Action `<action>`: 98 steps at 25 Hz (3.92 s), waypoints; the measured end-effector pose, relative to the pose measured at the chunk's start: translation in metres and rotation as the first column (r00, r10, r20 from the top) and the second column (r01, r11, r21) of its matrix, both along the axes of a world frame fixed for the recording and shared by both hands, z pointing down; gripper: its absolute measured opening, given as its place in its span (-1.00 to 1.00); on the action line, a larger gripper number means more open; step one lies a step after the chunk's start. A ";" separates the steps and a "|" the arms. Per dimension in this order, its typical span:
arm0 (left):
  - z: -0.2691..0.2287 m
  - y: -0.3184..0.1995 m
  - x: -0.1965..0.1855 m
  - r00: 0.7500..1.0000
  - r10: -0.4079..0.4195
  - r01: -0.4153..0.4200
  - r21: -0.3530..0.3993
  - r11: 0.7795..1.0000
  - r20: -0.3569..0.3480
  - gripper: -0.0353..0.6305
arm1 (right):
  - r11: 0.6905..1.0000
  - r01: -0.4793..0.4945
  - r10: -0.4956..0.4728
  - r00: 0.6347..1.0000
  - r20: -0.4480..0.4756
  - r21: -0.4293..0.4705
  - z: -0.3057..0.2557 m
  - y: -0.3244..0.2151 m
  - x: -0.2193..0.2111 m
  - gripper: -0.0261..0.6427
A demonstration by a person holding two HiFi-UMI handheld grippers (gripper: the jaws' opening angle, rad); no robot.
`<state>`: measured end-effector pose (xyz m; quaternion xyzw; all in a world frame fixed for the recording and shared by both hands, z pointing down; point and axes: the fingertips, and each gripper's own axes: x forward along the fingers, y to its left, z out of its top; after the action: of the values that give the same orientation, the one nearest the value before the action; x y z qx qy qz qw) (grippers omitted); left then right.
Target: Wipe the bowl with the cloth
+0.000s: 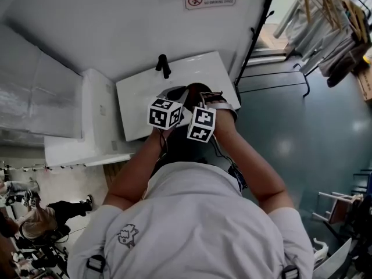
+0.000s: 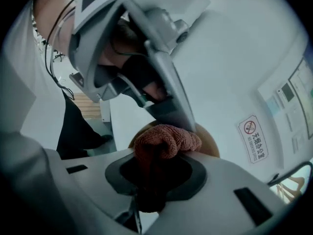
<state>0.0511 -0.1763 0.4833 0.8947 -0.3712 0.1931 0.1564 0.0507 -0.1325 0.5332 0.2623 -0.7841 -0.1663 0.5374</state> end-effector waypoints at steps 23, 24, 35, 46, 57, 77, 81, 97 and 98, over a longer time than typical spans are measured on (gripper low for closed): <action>-0.001 0.005 0.005 0.995 0.039 -0.040 0.016 0.999 0.091 -0.78 | 0.999 -0.034 0.033 0.999 -0.022 -0.023 0.008 -0.017 0.012 -0.64; -0.002 0.004 0.003 0.996 0.034 -0.035 0.018 0.999 0.084 -0.78 | 0.999 -0.020 0.020 1.000 -0.010 -0.025 0.008 -0.016 0.007 -0.64; -0.012 -0.011 -0.020 0.994 0.001 -0.011 0.094 0.996 0.108 -0.82 | 0.969 0.111 -0.094 0.992 0.087 -0.219 -0.004 0.009 -0.010 -0.64; -0.024 -0.010 -0.016 0.999 -0.010 0.012 0.049 0.999 -0.035 -0.81 | 0.999 -0.035 0.035 0.999 0.006 -0.018 -0.028 -0.031 0.007 -0.64; -0.031 -0.011 -0.031 0.998 -0.023 0.029 0.087 0.996 -0.065 -0.81 | 0.968 0.171 -0.139 0.974 0.181 -0.181 -0.031 0.016 -0.035 -0.65; -0.015 -0.017 -0.075 0.710 -0.243 -0.016 -0.360 0.933 -0.661 -0.82 | 0.976 0.192 -0.094 0.793 0.601 -0.101 -0.136 0.063 0.012 -0.64; -0.036 -0.003 -0.066 0.511 -0.250 -0.176 -0.385 0.906 -0.822 -0.82 | 0.975 0.198 -0.098 0.777 0.622 -0.095 -0.142 0.070 0.011 -0.64; -0.050 0.043 -0.056 0.342 -0.206 -0.392 -0.339 0.855 -0.917 -0.82 | 0.948 0.319 -0.228 0.666 0.710 0.004 -0.180 0.092 -0.036 -0.63; -0.051 0.044 -0.054 0.353 -0.197 -0.396 -0.336 0.854 -0.915 -0.82 | 0.949 0.316 -0.227 0.665 0.712 0.007 -0.183 0.090 -0.035 -0.63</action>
<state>-0.0033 -0.1325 0.4326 0.7893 -0.0931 -0.2480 0.5539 0.0160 -0.0429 0.3502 0.1538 -0.9676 -0.0854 0.1810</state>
